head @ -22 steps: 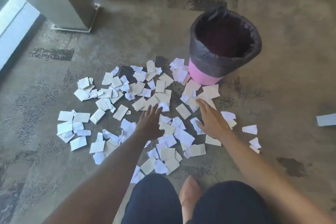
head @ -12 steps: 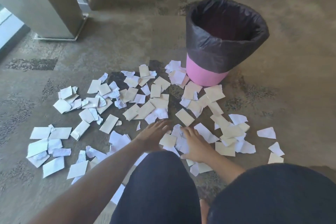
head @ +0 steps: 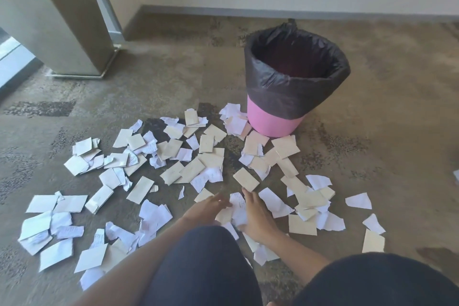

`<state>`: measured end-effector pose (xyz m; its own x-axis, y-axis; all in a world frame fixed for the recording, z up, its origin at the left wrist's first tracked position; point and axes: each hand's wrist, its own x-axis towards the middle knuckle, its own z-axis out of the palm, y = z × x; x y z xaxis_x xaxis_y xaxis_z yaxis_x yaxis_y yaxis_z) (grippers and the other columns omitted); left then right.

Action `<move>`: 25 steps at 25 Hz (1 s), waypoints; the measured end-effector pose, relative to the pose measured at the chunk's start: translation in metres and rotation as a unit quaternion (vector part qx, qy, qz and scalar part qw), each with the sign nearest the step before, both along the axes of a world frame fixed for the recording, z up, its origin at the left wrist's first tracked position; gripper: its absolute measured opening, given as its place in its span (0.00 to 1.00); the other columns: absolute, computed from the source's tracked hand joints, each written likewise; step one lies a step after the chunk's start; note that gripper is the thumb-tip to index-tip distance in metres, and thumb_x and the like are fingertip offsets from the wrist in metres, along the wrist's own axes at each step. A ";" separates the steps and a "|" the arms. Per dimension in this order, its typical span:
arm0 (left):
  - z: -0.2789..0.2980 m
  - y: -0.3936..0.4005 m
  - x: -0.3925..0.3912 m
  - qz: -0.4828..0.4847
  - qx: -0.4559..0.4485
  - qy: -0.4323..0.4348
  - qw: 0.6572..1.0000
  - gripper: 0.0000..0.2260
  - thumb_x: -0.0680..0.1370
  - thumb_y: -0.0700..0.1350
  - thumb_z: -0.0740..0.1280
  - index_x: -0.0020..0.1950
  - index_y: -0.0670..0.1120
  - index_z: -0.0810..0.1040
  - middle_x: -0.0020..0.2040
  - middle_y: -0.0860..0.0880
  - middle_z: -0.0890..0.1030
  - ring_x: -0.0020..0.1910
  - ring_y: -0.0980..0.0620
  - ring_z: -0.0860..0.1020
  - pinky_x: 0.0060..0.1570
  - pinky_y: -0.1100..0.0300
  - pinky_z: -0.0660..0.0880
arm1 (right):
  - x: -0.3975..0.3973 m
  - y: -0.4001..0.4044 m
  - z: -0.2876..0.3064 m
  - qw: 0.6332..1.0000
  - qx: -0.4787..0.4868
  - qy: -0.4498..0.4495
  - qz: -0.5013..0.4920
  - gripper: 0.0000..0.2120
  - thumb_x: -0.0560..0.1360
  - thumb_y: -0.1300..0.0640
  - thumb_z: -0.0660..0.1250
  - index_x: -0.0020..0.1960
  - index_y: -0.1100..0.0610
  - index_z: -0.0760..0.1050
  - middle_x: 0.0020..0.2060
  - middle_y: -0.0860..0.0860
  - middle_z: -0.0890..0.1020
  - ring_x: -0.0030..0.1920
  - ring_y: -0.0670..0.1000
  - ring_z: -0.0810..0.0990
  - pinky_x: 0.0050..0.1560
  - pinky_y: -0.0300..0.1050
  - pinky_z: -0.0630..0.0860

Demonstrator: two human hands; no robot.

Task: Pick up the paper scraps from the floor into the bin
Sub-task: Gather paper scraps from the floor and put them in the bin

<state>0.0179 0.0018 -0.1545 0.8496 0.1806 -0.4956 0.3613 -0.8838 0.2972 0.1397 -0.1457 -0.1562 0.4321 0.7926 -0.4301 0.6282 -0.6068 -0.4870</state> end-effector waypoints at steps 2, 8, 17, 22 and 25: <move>-0.005 0.004 -0.011 0.059 -0.036 -0.008 0.998 0.27 0.75 0.41 0.67 0.74 0.52 0.68 0.69 0.50 0.69 0.67 0.47 0.73 0.59 0.52 0.73 | -0.001 0.004 -0.001 0.999 0.001 0.028 -0.036 0.49 0.70 0.55 0.76 0.79 0.50 0.47 0.73 0.50 0.65 0.69 0.54 0.70 0.62 0.49 0.73; -0.017 0.016 -0.036 0.169 -0.055 -0.061 0.982 0.13 0.74 0.53 0.66 0.57 0.53 0.80 0.50 0.55 0.78 0.52 0.52 0.77 0.43 0.61 0.69 | 0.002 0.015 -0.007 0.999 -0.012 0.038 -0.018 0.25 0.75 0.45 0.71 0.66 0.53 0.69 0.59 0.51 0.79 0.56 0.52 0.78 0.41 0.38 0.67; 0.047 0.037 -0.003 0.321 -0.154 -0.205 0.912 0.11 0.77 0.51 0.67 0.42 0.43 0.80 0.32 0.50 0.78 0.26 0.54 0.72 0.29 0.62 0.68 | 0.073 0.040 0.080 0.934 0.265 0.143 -0.194 0.02 0.74 0.51 0.74 0.45 0.48 0.81 0.43 0.40 0.83 0.43 0.39 0.79 0.44 0.35 0.71; 0.137 0.048 0.046 0.325 -0.190 -0.326 0.867 0.08 0.78 0.45 0.65 0.44 0.41 0.81 0.35 0.45 0.83 0.34 0.45 0.82 0.36 0.48 0.81 | 0.159 0.084 0.210 0.833 0.501 -0.029 -0.232 0.06 0.76 0.54 0.67 0.49 0.47 0.82 0.46 0.42 0.85 0.47 0.45 0.83 0.46 0.39 0.78; 0.190 0.058 0.085 0.320 -0.180 -0.411 0.834 0.09 0.76 0.42 0.63 0.44 0.40 0.81 0.34 0.44 0.82 0.30 0.50 0.81 0.33 0.56 0.78 | 0.210 0.105 0.250 0.799 0.508 -0.168 -0.275 0.11 0.76 0.59 0.63 0.54 0.53 0.82 0.47 0.45 0.84 0.43 0.49 0.79 0.49 0.44 0.76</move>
